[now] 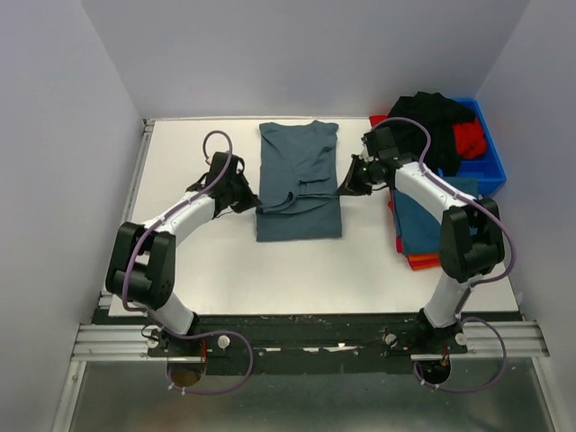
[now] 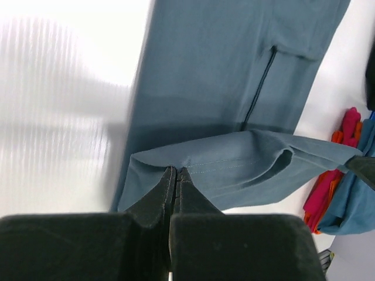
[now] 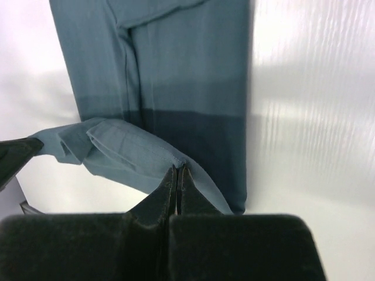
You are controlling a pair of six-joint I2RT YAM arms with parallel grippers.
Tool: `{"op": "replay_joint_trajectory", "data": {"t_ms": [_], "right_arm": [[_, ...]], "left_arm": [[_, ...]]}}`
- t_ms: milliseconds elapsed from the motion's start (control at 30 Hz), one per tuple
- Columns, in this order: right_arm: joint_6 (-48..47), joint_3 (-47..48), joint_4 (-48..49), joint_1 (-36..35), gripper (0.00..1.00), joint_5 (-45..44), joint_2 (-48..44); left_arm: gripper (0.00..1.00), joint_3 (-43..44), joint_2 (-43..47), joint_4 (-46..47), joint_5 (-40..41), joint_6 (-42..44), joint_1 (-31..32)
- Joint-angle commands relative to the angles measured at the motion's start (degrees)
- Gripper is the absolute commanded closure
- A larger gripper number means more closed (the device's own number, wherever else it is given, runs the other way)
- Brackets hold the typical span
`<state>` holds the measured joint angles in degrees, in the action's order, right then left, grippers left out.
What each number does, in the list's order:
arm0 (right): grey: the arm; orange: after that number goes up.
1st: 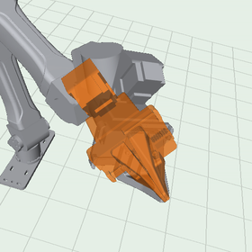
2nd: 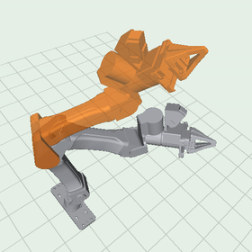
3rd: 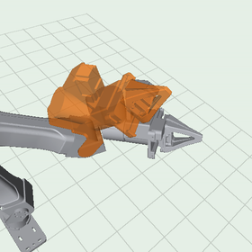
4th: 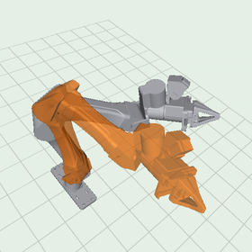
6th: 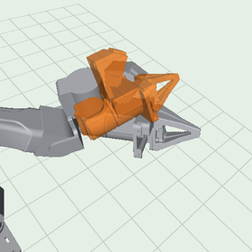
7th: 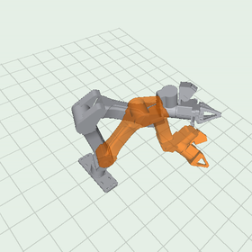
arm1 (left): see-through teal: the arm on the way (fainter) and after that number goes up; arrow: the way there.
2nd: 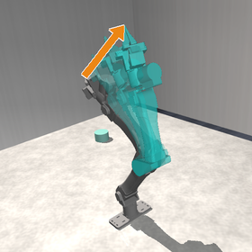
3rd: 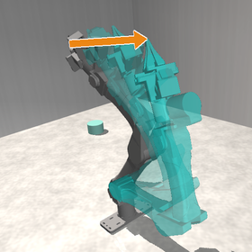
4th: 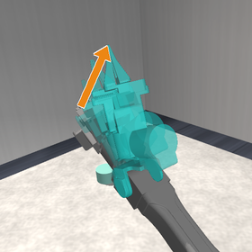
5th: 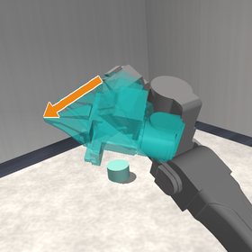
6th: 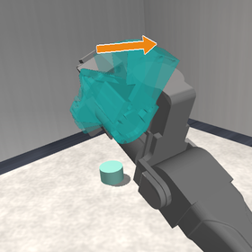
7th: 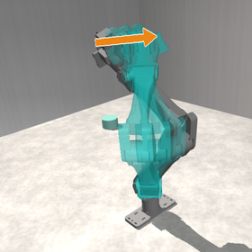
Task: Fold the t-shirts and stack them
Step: Fold the folded rectangular tshirt in 1/3 of the way
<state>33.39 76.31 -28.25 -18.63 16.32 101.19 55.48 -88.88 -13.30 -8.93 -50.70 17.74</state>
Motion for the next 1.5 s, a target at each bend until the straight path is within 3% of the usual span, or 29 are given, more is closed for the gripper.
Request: {"op": "replay_joint_trajectory", "data": {"t_ms": [0, 300, 833, 867, 933, 967, 1000, 1133, 1300, 1367, 1467], "right_arm": [[-1.22, 5.33, -3.12, 1.67, 0.99, 1.61, 4.97], [-2.36, 12.36, -4.18, 3.43, 0.99, 1.00, 11.21], [-2.27, 29.58, -8.57, 5.62, 0.97, 1.26, 23.43], [-2.36, 30.90, -9.10, 5.80, 0.89, 1.17, 24.49], [-1.92, 31.36, -9.28, 5.98, 0.42, -0.57, 24.85], [-2.18, 30.13, -8.41, 5.98, 0.27, -0.84, 24.50], [-2.10, 28.38, -7.27, 5.98, 0.21, -0.76, 23.19], [-1.40, 14.26, -0.86, 5.98, 0.24, -1.46, 14.50], [-0.25, -6.67, 9.52, 5.28, 0.46, 1.08, 1.67], [-1.30, -10.29, 10.06, 3.96, 0.47, 1.35, 0.16], [-2.18, -12.85, 9.70, 1.85, 0.47, 1.44, -0.73]], "left_arm": [[1.00, 6.91, -4.98, 0.38, -2.50, 4.11, -1.39], [1.00, 16.84, -12.36, -2.25, 1.81, 6.75, -2.71], [1.00, 28.80, -23.96, -3.23, 0.41, 6.75, -5.08], [0.96, 29.33, -24.84, -2.35, -0.55, 6.75, -5.34], [0.45, 29.07, -25.90, 0.37, -1.70, 7.01, -5.69], [0.15, 28.72, -25.90, 1.16, -1.71, 7.36, -5.78], [0.09, 28.19, -25.47, 1.69, -1.45, 7.80, -5.96], [0.08, 23.19, -20.73, 1.96, -0.39, 8.42, -6.05], [0.24, 12.74, -12.65, 2.31, -0.56, 8.07, -5.70], [0.31, 8.00, -9.31, 3.63, -1.26, 7.98, -4.82], [0.34, 2.37, -6.66, 5.03, -2.23, 7.37, -4.20]]}}
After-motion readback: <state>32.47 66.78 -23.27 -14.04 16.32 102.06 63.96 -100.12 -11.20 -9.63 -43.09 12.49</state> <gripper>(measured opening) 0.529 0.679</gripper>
